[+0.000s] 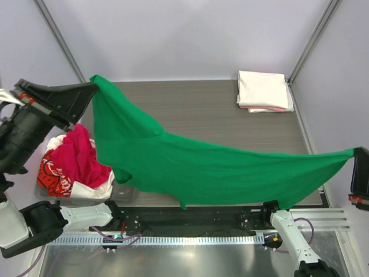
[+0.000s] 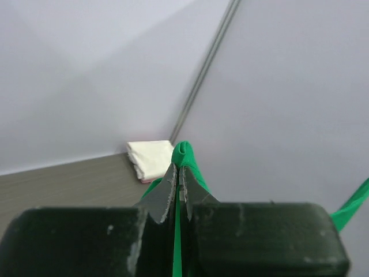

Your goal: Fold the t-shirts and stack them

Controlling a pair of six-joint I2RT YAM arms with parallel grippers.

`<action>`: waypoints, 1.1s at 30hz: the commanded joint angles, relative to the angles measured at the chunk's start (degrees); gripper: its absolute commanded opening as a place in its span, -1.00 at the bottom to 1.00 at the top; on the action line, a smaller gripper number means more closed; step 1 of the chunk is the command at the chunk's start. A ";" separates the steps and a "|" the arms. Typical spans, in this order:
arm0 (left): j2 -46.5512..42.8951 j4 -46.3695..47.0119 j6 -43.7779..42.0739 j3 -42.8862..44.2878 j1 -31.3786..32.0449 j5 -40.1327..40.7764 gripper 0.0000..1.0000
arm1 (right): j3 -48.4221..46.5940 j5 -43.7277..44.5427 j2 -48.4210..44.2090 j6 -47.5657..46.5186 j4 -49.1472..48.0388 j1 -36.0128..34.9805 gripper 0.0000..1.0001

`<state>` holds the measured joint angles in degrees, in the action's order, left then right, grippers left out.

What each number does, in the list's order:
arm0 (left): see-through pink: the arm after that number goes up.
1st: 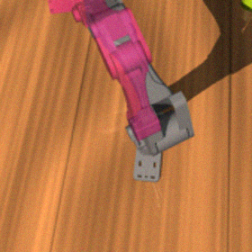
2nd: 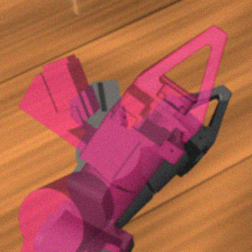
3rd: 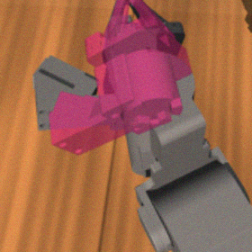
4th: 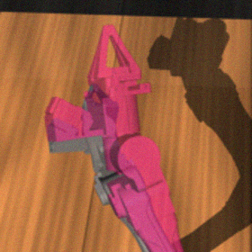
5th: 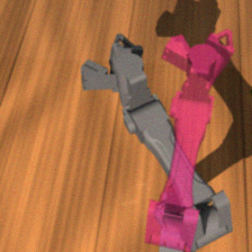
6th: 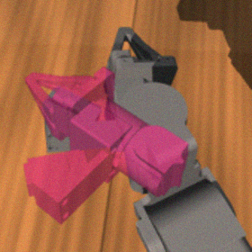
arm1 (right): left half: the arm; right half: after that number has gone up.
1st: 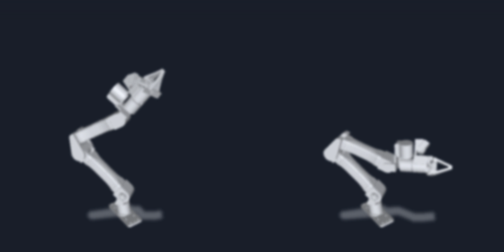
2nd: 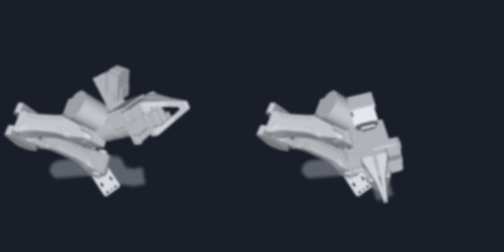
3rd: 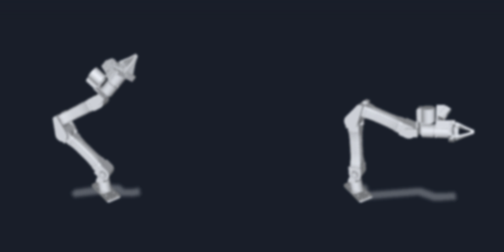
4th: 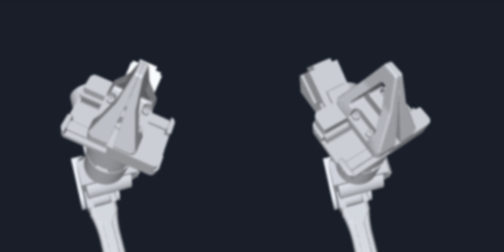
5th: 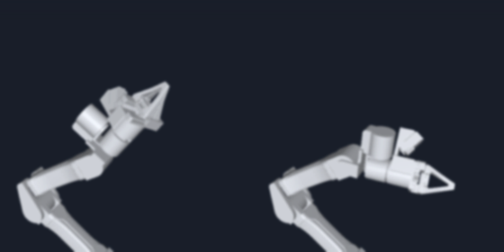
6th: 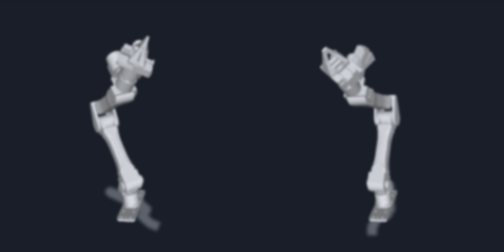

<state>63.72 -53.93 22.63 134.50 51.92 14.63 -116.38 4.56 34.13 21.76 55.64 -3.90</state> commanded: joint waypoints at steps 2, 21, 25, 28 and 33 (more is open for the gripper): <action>6.75 7.08 -9.87 -6.60 -0.15 6.53 -1.00 | 4.90 10.19 12.35 0.30 3.87 -0.14 -0.98; 71.28 -1.89 3.82 15.56 -29.25 -14.37 0.41 | 29.80 22.96 56.22 1.80 -15.30 3.11 0.78; 59.00 8.74 5.31 -9.21 -29.07 -15.52 0.65 | 34.54 19.10 50.61 3.28 -15.91 3.20 0.99; 50.46 12.27 6.37 -23.55 -28.89 -13.07 0.66 | 40.77 10.79 44.55 4.52 -17.74 3.20 0.99; 41.06 17.88 8.39 -39.28 -28.46 -11.47 0.61 | 55.45 -2.96 38.65 8.74 -22.93 3.11 0.99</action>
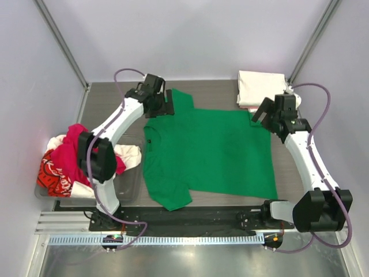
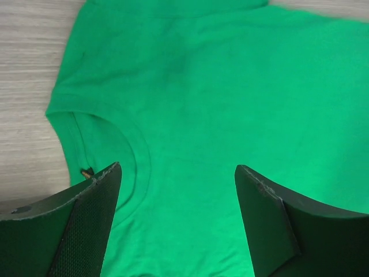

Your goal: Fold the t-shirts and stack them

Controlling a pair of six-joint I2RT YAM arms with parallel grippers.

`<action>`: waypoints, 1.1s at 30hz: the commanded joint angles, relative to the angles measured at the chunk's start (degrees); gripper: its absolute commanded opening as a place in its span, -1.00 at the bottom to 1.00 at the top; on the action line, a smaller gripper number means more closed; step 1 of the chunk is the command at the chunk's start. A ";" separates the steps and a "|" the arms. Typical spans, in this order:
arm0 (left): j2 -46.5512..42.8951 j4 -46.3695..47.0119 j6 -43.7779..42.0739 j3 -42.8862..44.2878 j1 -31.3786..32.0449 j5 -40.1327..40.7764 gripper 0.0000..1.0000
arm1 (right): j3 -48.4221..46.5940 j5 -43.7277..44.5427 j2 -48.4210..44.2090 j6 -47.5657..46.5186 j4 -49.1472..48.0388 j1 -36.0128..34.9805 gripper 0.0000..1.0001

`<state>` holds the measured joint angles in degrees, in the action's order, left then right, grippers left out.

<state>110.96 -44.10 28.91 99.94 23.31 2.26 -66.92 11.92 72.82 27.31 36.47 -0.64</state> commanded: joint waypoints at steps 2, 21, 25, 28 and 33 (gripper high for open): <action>-7.42 9.90 2.73 -10.97 0.42 1.08 0.59 | 10.30 -13.76 0.22 3.45 -7.37 -0.23 0.99; -24.10 14.13 8.89 -38.93 10.97 6.70 0.45 | -7.08 -2.88 30.71 -3.14 -10.63 -0.15 0.22; -32.10 10.79 7.75 -43.33 10.97 7.49 0.45 | -9.72 -1.29 34.67 -3.40 -10.80 -0.06 0.00; -38.43 8.16 6.61 -45.09 10.88 9.07 0.46 | -12.00 -0.50 36.87 -3.67 -10.89 -0.15 -0.06; -45.55 2.00 5.11 -45.01 10.88 11.18 0.48 | -14.29 0.65 39.67 -4.02 -10.89 -0.15 -0.11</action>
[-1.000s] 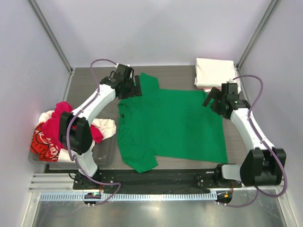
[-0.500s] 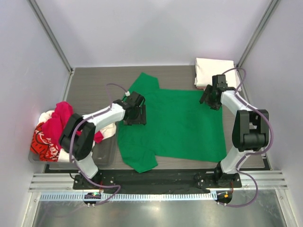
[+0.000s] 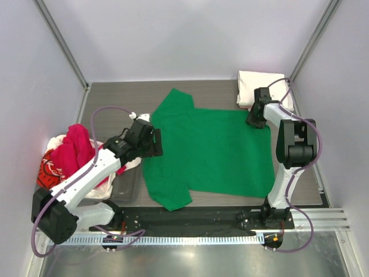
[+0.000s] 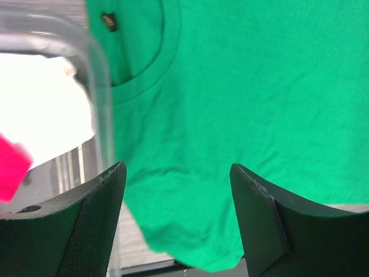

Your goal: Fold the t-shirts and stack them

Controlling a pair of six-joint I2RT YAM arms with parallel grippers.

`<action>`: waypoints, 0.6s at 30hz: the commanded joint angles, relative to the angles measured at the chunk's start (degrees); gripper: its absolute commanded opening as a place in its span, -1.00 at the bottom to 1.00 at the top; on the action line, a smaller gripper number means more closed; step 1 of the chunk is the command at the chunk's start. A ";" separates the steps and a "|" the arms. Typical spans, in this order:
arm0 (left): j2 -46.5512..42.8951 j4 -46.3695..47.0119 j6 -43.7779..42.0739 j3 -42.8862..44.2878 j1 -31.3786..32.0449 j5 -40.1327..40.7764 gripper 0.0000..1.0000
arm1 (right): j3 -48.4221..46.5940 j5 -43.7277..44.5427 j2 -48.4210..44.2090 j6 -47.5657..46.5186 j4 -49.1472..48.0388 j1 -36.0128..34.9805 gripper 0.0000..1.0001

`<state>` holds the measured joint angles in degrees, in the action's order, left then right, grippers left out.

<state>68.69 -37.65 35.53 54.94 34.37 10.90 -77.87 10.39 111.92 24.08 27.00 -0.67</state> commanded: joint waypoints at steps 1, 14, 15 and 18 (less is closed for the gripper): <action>-3.99 -5.32 -1.95 -0.01 -0.18 2.73 0.48 | -4.04 2.00 1.10 -0.61 -1.52 -0.04 -0.12; -9.18 -5.50 -3.54 -2.47 -0.18 6.77 0.48 | -5.28 2.26 4.45 -0.17 -1.78 -0.12 -0.44; -9.18 -5.51 -3.54 -2.38 -0.18 6.77 0.48 | -5.37 2.44 4.45 -0.34 -1.69 -0.12 -0.50; -9.36 -5.42 -3.71 -2.38 -0.18 6.77 0.48 | -5.63 2.26 4.80 -0.61 -1.78 -0.13 -0.84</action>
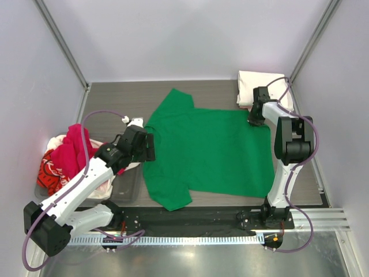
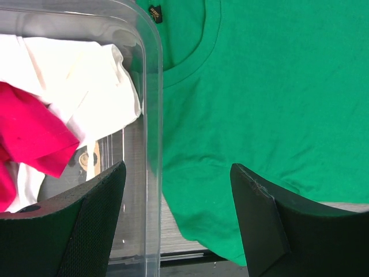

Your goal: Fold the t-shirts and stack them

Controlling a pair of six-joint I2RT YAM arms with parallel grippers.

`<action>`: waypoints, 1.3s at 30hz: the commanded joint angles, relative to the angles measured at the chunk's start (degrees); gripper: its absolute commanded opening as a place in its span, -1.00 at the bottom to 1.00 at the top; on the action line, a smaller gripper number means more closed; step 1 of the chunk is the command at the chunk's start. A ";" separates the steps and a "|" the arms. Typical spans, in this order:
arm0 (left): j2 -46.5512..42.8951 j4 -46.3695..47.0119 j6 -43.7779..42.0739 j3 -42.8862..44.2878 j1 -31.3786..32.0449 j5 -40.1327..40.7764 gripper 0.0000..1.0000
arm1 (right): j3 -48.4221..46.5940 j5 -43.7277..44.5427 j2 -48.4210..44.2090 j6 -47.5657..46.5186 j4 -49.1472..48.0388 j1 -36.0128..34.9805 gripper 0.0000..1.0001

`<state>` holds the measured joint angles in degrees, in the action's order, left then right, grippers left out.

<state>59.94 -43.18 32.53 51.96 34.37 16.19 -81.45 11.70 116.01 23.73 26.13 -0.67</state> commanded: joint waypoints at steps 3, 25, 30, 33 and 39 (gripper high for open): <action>-0.79 0.11 -0.80 0.59 -0.18 1.66 0.48 | -1.96 1.48 -0.25 0.09 -0.56 -0.21 -0.98; -1.05 -5.50 6.39 0.68 2.26 -2.47 0.38 | -15.17 8.71 -13.32 -1.93 19.40 2.86 0.66; -2.20 -16.66 18.23 3.58 14.91 3.06 0.38 | 4.78 1.14 -32.66 2.46 14.75 1.81 0.66; -1.59 -18.87 25.78 3.76 26.32 2.97 0.39 | 16.12 -3.70 -42.57 6.14 12.02 0.93 0.66; 2.54 -17.04 37.32 -1.15 39.36 3.86 0.40 | 31.87 -9.23 -54.73 9.41 11.58 0.67 0.66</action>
<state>60.58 -59.22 60.29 52.99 70.19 18.31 -55.05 7.60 63.77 29.85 39.16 0.10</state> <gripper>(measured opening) 0.699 0.830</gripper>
